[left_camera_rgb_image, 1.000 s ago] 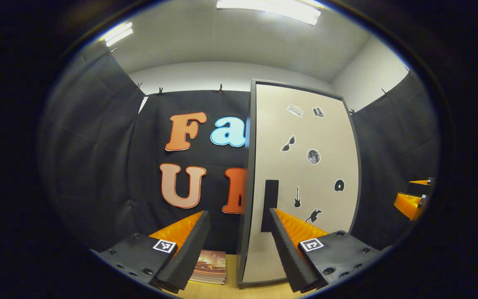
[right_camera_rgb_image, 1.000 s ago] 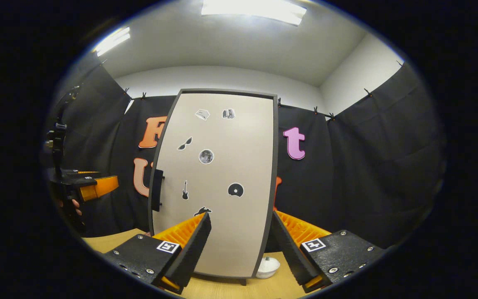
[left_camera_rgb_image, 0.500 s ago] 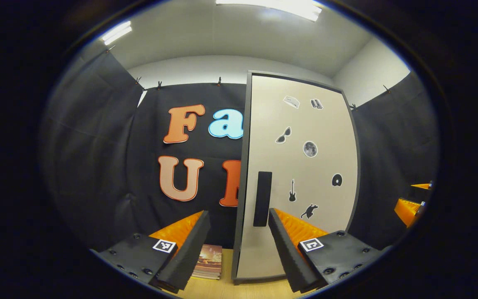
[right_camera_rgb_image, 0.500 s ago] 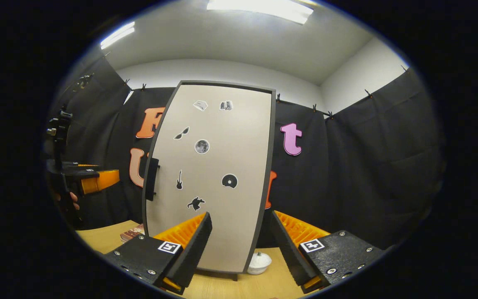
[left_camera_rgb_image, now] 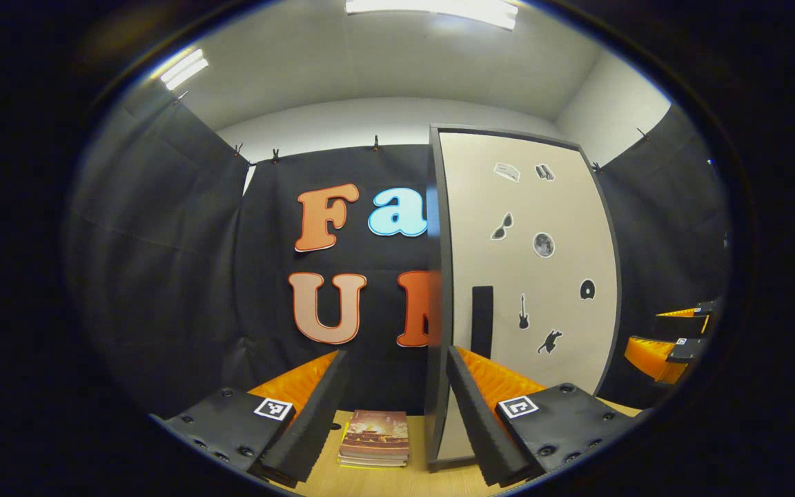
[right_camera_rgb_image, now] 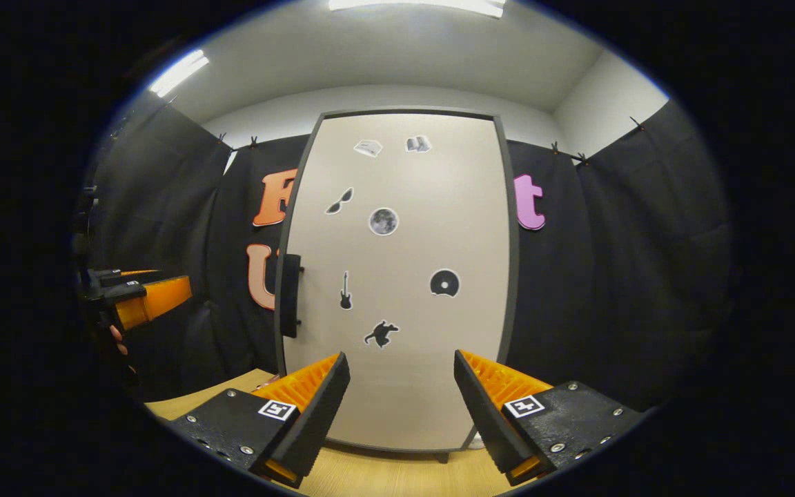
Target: Open the cabinet door with the right hand, grasp the bottle in the cabinet with the left hand and place it on the coaster, then close the cabinet door with the right hand.
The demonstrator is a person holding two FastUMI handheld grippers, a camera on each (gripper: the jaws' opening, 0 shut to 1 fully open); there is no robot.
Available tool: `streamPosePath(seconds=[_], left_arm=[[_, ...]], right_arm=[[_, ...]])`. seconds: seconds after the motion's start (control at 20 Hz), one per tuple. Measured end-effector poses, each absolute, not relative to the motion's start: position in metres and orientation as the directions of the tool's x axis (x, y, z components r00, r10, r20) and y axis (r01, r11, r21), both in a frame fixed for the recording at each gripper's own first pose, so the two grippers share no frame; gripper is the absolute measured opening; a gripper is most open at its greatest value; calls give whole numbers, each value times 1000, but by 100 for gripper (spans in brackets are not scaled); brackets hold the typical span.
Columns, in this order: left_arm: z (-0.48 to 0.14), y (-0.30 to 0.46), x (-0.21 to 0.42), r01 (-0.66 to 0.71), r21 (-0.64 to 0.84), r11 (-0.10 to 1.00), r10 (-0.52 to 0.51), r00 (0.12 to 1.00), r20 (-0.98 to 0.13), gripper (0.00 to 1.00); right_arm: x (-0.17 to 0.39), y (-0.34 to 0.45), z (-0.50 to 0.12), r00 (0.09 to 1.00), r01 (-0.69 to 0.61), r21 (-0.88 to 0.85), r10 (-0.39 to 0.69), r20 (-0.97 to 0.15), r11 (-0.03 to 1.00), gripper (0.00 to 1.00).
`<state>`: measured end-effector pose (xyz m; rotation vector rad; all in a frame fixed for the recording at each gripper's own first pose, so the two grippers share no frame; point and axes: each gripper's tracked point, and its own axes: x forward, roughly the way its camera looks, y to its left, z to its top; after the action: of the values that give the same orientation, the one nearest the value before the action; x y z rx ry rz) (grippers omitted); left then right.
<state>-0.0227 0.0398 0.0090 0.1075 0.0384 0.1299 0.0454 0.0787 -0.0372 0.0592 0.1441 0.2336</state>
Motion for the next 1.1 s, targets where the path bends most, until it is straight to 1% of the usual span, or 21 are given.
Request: streamPosePath(seconds=[0.15,0.35,0.5,0.6,0.7,0.75,0.8,0.85,1.0,1.1], left_arm=[[1,76,-35,-176,133,975,184,982,-46,93],[-26,118,-57,-229,153,961,246,963,-106,93],[-36,153,-74,-281,174,944,304,945,-123,93],[-46,166,-82,-295,162,942,319,936,-150,93],[-53,179,-89,-310,156,938,334,928,-166,93],[-56,184,-92,-314,155,937,339,925,-170,93],[-57,189,-94,-317,155,936,342,923,-175,93],[-59,194,-96,-319,157,935,345,921,-180,95],[-61,206,-99,-324,160,932,351,918,-186,93],[-63,211,-100,-328,156,932,354,915,-193,93]], right_arm=[[67,127,-32,946,-276,96,288,-147,956,94],[91,183,-32,920,-329,112,345,-187,938,94],[115,214,-26,908,-334,134,356,-219,933,92],[131,229,-24,907,-330,105,346,-241,938,89],[151,236,-30,917,-296,60,302,-262,953,85],[161,240,-35,917,-281,55,285,-279,958,78],[166,243,-39,915,-265,52,268,-302,963,75],[170,246,-42,911,-255,61,261,-320,965,69],[181,252,-51,902,-222,79,235,-363,972,63],[183,258,-57,889,-209,111,236,-392,972,51]])
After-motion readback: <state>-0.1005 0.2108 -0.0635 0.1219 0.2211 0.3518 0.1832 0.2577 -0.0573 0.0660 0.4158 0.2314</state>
